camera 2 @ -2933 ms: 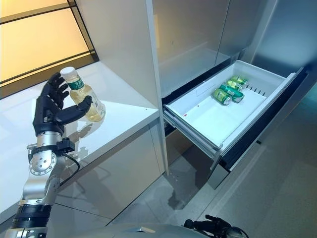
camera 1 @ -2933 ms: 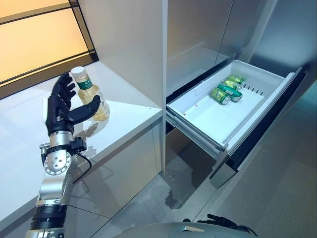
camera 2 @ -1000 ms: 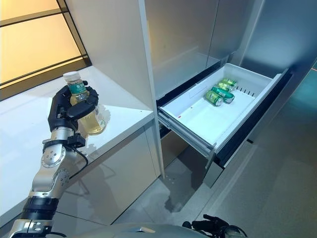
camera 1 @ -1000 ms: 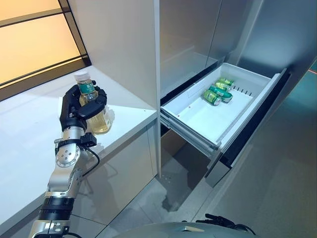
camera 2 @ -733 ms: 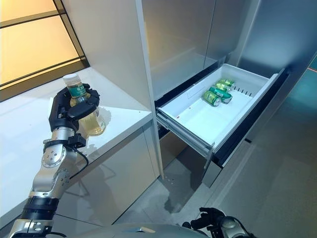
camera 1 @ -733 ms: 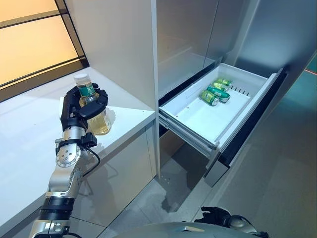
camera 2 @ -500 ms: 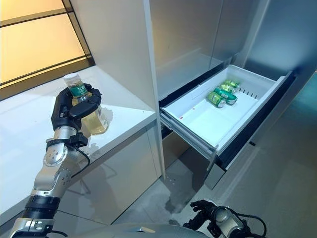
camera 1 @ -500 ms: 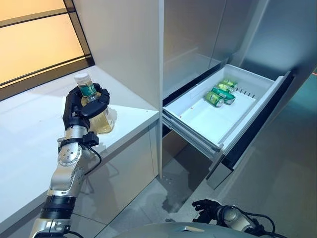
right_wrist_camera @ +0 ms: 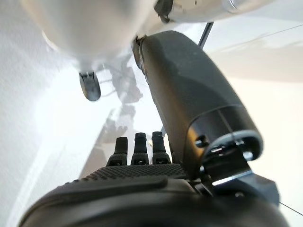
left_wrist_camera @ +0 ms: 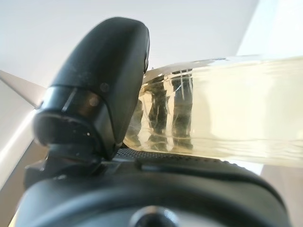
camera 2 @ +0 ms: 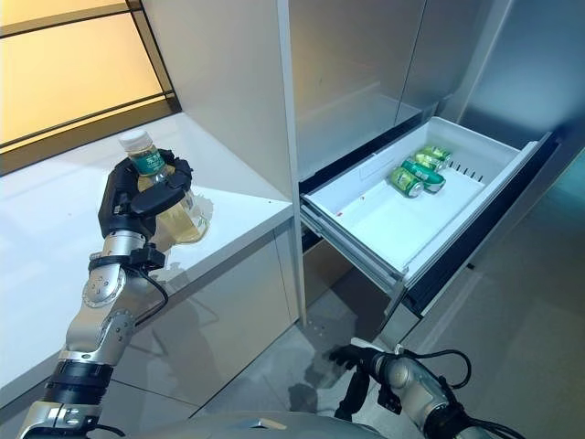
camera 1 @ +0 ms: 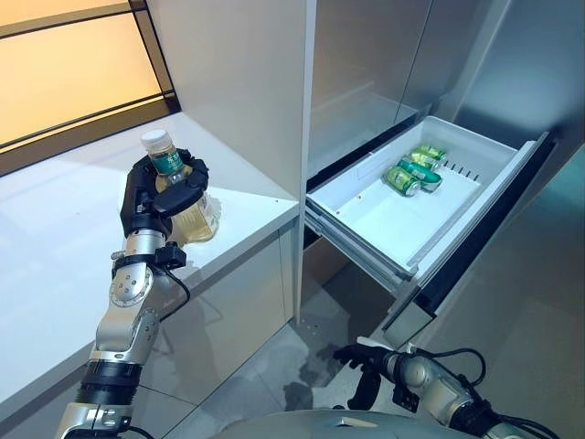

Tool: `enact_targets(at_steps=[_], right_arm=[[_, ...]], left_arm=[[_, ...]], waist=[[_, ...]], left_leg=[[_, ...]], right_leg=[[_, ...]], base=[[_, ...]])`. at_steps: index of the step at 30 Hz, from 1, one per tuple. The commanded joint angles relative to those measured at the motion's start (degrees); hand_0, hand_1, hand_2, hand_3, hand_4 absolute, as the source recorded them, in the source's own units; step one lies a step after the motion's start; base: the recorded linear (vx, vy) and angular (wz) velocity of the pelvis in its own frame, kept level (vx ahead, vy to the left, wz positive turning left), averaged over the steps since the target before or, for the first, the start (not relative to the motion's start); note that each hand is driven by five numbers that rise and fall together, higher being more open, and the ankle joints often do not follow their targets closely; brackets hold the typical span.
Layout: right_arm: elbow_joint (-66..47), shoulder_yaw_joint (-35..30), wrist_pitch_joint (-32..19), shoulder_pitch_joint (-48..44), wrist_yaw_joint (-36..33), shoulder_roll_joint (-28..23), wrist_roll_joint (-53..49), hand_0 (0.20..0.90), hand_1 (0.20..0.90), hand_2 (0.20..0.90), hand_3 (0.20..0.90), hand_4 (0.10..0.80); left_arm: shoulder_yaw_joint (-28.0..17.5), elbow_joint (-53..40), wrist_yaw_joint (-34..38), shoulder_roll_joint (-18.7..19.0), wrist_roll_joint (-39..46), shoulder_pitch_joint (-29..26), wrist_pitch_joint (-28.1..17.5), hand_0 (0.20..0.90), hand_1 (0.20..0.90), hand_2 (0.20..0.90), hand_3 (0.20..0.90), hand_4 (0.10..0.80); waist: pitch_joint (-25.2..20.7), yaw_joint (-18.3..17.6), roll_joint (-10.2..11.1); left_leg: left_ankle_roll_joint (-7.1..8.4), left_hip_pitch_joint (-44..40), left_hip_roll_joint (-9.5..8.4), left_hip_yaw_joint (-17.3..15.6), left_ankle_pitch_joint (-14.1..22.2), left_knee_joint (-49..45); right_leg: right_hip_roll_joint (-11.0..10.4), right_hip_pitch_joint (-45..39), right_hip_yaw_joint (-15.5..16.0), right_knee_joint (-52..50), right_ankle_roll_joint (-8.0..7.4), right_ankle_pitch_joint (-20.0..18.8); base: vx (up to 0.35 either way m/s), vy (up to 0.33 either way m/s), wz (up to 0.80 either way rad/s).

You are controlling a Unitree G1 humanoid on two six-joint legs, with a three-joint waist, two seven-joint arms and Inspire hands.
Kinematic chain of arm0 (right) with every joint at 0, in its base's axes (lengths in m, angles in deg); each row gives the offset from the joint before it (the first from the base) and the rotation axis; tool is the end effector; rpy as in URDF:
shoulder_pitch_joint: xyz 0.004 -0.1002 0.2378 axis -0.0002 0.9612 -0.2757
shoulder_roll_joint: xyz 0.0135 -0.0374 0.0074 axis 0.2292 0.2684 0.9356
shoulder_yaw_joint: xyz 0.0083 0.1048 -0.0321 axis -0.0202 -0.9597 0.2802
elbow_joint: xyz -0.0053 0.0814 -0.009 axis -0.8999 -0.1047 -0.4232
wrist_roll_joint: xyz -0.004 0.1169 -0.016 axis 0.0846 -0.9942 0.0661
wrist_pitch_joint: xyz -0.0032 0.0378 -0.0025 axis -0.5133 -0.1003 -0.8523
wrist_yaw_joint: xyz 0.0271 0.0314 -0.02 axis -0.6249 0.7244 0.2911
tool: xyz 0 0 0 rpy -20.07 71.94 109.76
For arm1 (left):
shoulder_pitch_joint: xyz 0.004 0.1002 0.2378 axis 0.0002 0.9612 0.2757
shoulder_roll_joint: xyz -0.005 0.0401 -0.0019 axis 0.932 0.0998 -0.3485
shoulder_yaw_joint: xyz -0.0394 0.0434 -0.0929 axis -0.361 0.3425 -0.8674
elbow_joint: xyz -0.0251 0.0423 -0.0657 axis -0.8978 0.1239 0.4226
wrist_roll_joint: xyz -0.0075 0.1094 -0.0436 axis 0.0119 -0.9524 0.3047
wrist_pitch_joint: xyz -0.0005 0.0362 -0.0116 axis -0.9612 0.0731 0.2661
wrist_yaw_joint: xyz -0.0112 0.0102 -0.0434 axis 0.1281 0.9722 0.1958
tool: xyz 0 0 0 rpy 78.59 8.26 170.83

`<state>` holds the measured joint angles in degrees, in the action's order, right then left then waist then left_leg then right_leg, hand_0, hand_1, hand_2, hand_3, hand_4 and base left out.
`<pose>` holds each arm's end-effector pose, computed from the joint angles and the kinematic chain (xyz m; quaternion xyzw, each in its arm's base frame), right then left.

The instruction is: Put drinks into fridge and close the fridge

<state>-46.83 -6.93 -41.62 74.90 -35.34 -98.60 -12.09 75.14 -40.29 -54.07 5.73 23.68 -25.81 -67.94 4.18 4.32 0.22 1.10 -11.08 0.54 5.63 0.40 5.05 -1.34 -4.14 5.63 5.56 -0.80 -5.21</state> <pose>0.1721 -0.1913 -0.0706 -0.3960 0.3700 0.3721 0.7535 0.2349 0.2322 0.0975 -0.0753 -0.1342 0.0845 0.9845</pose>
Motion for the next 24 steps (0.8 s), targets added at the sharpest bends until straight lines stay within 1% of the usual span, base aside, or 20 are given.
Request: enact_targets(at_steps=[1,3,5,7,9,11,15,17,19,21,24], right_arm=[[-7.0,-1.3,-3.4,-6.2,3.3,-1.3,-6.7,0.9,0.9,0.9,0.9,0.8],[-6.6,-1.3,-4.6,-6.7,3.1,-0.7,-7.6,0.9,0.9,0.9,0.9,0.8],[-4.1,1.4,-8.0,-6.2,-1.5,3.0,-7.3,0.9,0.9,0.9,0.9,0.8],[-3.3,4.2,-10.6,-6.1,-6.0,5.5,-7.7,0.9,0.9,0.9,0.9,0.8],[-6.2,5.4,-11.2,-6.2,-7.2,5.8,-8.6,0.9,0.9,0.9,0.9,0.8],[-10.5,5.6,-11.3,-6.2,-6.5,5.3,-9.7,0.9,0.9,0.9,0.9,0.8],[-19.5,4.8,-10.5,-6.3,-1.6,3.5,-14.0,0.9,0.9,0.9,0.9,0.8],[-21.8,4.3,-11.8,-6.6,0.7,2.7,-15.6,0.9,0.9,0.9,0.9,0.8],[-27.0,3.1,-11.4,-7.6,5.2,1.6,-21.2,0.9,0.9,0.9,0.9,0.8],[-29.7,1.9,-11.9,-8.6,8.3,0.8,-24.7,0.9,0.9,0.9,0.9,0.8],[-34.6,-1.0,-11.4,-10.5,13.8,-0.7,-32.1,0.9,0.9,0.9,0.9,0.8]], left_arm=[[2.4,-9.9,-3.1,2.8,0.5,-12.0,-13.4,0.3,0.3,0.3,0.2,0.1],[2.6,-9.7,-4.2,2.8,1.0,-12.7,-14.3,0.3,0.3,0.3,0.2,0.1],[3.3,-10.4,-3.9,2.6,0.8,-13.9,-15.0,0.3,0.3,0.3,0.2,0.1],[3.5,-11.6,-3.5,3.4,1.4,-15.5,-14.1,0.3,0.3,0.3,0.2,0.1],[3.5,-12.7,-3.3,4.3,2.0,-16.4,-14.1,0.3,0.3,0.3,0.2,0.1],[3.3,-13.6,-3.2,5.4,2.2,-16.7,-14.3,0.3,0.3,0.3,0.2,0.1],[2.8,-15.0,-3.0,6.8,1.7,-16.1,-15.3,0.3,0.3,0.3,0.2,0.1],[2.9,-15.3,-3.0,6.8,1.2,-15.7,-15.5,0.3,0.3,0.3,0.2,0.1],[2.9,-15.8,-3.1,6.9,0.8,-15.3,-15.8,0.3,0.3,0.3,0.2,0.1],[2.9,-15.8,-3.9,6.5,1.0,-14.7,-16.4,0.3,0.3,0.3,0.2,0.1],[2.7,-16.0,-5.6,6.0,1.3,-13.7,-17.1,0.3,0.3,0.3,0.2,0.1]], waist=[[-2.8,-1.1,1.2],[-2.8,-1.0,1.1],[-2.7,-0.7,0.7],[-2.8,-0.3,0.2],[-2.9,0.0,0.1],[-2.8,0.1,0.2],[-2.3,-0.2,0.3],[-2.3,-0.2,0.4],[-2.2,-0.3,0.6],[-2.2,-0.3,0.8],[-2.3,-0.3,1.0]], left_leg=[[-0.27,4.9,-3.73,2.1,0.8,-0.1],[-0.23,5.0,-3.64,2.1,0.7,-0.1],[-0.52,4.9,-3.8,2.3,0.9,-0.1],[-0.77,4.9,-4.0,2.3,1.2,-0.1],[-0.82,5.0,-4.01,2.3,1.3,-0.1],[-0.71,5.0,-3.95,2.2,1.2,-0.1],[-0.59,4.9,-3.79,2.1,1.1,-0.1],[-0.62,4.8,-3.81,2.1,1.1,-0.1],[-0.59,4.8,-3.77,2.0,1.0,-0.1],[-0.6,4.8,-3.77,2.0,0.9,-0.1],[-0.56,4.8,-3.76,2.0,0.8,-0.1]], right_leg=[[-1.3,-4.1,2.2,-1.4,-3.43,6.4],[-1.3,-4.0,2.1,-1.5,-3.46,6.4],[-1.4,-4.2,2.3,-1.5,-3.35,6.6],[-1.6,-4.4,2.4,-1.3,-3.43,6.8],[-1.7,-4.4,2.6,-1.2,-3.69,6.8],[-1.8,-4.4,2.6,-1.3,-3.88,6.7],[-1.8,-4.3,2.5,-1.4,-4.09,6.5],[-1.8,-4.3,2.4,-1.4,-4.09,6.5],[-1.8,-4.3,2.3,-1.4,-4.14,6.3],[-1.8,-4.2,2.2,-1.4,-4.13,6.3],[-1.8,-4.1,2.3,-1.6,-4.11,6.2]], base=[[0.0,0.0,0.0],[0.0,0.0,0.0],[-0.009,0.047,0.0],[-0.012,0.047,0.02],[-0.02,0.013,0.05],[-0.024,-0.006,0.08],[-0.007,-0.002,0.01],[0.0,0.0,0.0],[0.0,0.0,0.0],[0.0,0.0,0.0],[-0.013,0.003,0.0]])
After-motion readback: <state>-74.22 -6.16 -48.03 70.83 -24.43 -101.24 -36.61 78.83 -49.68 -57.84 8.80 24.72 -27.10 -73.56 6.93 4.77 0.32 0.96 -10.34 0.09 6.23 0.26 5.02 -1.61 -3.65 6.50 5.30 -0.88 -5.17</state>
